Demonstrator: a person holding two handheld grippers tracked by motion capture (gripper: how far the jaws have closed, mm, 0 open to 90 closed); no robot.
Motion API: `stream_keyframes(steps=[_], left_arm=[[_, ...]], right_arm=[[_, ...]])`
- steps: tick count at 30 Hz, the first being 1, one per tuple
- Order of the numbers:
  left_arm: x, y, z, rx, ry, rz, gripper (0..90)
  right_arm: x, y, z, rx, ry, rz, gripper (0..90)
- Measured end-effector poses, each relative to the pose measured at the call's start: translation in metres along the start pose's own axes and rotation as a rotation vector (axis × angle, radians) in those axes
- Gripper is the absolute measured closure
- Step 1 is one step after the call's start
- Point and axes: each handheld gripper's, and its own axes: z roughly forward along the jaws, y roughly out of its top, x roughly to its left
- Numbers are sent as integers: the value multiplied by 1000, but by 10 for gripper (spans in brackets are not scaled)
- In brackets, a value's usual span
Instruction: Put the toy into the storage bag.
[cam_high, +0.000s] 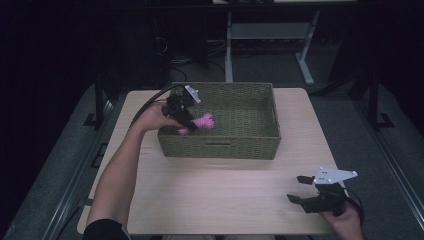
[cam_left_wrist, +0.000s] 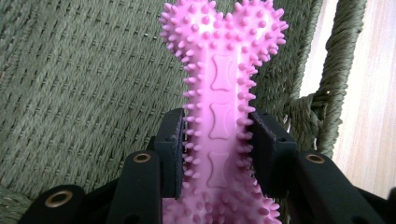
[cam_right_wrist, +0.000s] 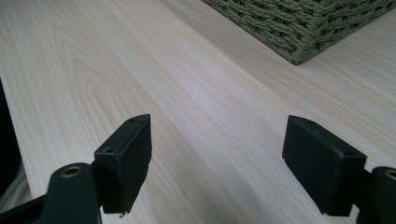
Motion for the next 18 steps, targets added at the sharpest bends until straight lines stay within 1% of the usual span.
stream_keyframes(steps=[6,7,12,13,15,18], left_arm=[[2,1,6,8,-6,-5,587],[3,1,8,15,-5,-5,586],[4,1,10,19,-3,-3,586],[5,0,10,18,-8,-10,586],[6,0,10,21,-6,-8,585],[8,-1,10,17,-13,-17,583]], right_arm=[[0,0,-1,-2,-1,7,235],[0,-1,-1,-4,0,8,235],[-1,0,-1,-7,-2,7,235],[-1,0,-1,-12,-2,9,235],[-2,0,-2,-11,-4,13,235],[-2,0,-2,-11,-5,13,235]])
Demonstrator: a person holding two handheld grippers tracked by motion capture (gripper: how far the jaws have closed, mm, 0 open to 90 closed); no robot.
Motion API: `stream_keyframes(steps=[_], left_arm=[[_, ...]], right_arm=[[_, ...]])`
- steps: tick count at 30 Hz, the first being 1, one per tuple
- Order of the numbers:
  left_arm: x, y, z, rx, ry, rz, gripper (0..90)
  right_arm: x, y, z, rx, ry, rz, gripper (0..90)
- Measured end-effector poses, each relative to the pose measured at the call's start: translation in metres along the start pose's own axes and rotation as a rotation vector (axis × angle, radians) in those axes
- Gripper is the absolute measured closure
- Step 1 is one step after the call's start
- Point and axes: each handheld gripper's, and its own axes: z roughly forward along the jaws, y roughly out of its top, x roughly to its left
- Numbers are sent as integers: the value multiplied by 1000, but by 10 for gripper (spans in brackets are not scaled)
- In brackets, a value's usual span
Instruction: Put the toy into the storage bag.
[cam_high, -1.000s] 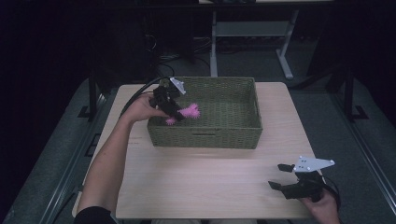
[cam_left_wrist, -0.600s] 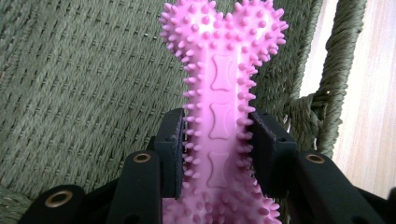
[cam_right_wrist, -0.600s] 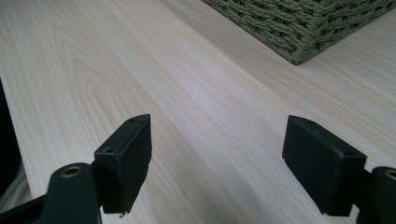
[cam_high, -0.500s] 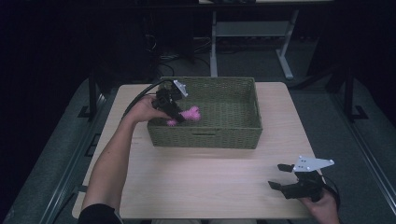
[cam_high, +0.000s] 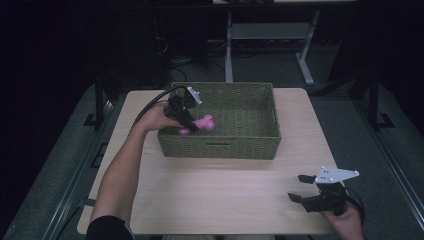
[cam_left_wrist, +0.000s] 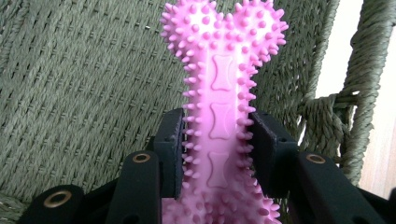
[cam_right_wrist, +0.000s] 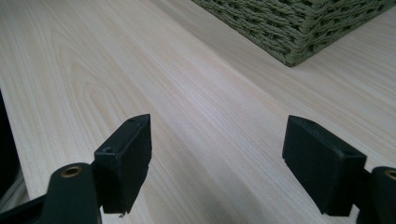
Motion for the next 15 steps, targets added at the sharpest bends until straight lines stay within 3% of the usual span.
stream_keyframes(steps=[15], left_arm=[[5,-1,5,14,-15,-16,579]], right_arm=[[0,1,2,4,-1,0,235]])
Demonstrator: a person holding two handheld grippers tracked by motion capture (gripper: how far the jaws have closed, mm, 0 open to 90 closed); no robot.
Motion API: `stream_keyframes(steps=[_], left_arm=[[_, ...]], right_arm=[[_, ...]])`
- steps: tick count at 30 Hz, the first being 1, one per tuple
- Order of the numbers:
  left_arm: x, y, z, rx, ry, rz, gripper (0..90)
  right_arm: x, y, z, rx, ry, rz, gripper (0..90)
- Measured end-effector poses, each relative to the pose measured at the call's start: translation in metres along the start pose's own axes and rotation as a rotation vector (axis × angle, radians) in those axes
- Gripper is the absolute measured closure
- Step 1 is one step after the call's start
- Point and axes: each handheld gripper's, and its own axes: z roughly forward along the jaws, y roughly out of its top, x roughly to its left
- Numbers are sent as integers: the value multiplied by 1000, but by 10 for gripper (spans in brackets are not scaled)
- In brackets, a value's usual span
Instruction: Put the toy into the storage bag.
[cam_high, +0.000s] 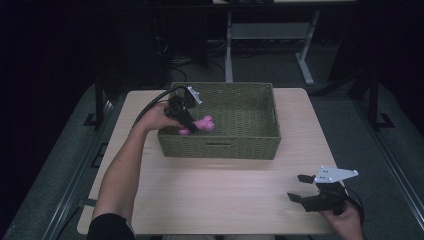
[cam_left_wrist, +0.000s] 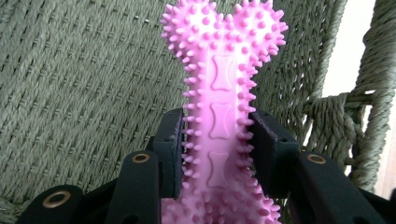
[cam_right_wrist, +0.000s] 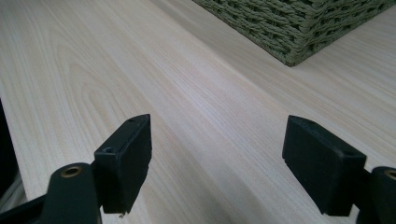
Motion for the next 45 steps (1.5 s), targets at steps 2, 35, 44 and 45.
stream_keyframes(steps=[2,35,44,45], left_arm=[[0,0,0,0,6,0,574],[-24,-1,-35,-64,40,-3,479],[-36,-12,-40,-84,36,-3,466],[-36,-12,-40,-84,36,-3,463]], right_arm=[[0,0,0,0,0,-1,235],[-1,2,0,-7,-9,1,235],[-1,4,0,-8,-11,2,235],[-1,4,0,-7,-11,0,235]])
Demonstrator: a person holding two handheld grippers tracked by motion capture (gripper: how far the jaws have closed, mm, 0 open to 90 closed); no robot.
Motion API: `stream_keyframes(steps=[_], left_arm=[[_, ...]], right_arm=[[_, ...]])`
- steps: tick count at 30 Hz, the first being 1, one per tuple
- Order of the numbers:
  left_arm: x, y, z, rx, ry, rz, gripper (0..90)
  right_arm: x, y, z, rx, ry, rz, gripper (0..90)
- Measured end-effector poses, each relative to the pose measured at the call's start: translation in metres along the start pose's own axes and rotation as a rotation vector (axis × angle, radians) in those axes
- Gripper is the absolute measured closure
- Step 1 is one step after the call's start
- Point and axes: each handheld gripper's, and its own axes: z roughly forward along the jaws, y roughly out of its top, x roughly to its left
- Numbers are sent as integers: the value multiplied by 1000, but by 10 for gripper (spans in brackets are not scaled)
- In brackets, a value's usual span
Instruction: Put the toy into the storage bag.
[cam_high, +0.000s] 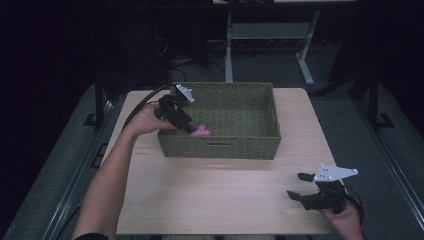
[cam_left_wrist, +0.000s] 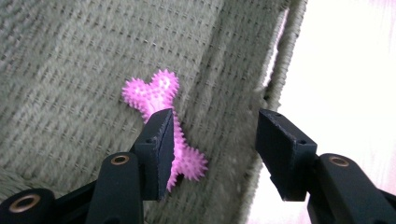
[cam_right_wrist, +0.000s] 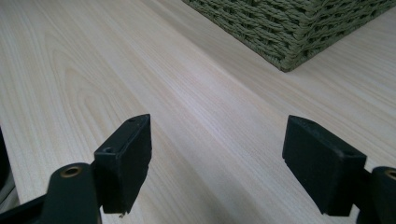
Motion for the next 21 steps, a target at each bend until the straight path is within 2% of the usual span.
stream_keyframes(steps=[4,10,12,21], left_arm=[[-8,0,-8,-37,2,6,463],[-16,-3,-12,-51,7,18,457],[-19,-5,-14,-70,12,22,443],[-32,-1,-22,-80,31,38,380]], right_arm=[[-1,0,0,0,-3,-3,235],[-2,0,0,-3,-6,4,235],[-3,0,0,-4,-9,4,235],[-5,0,0,-3,-13,12,225]])
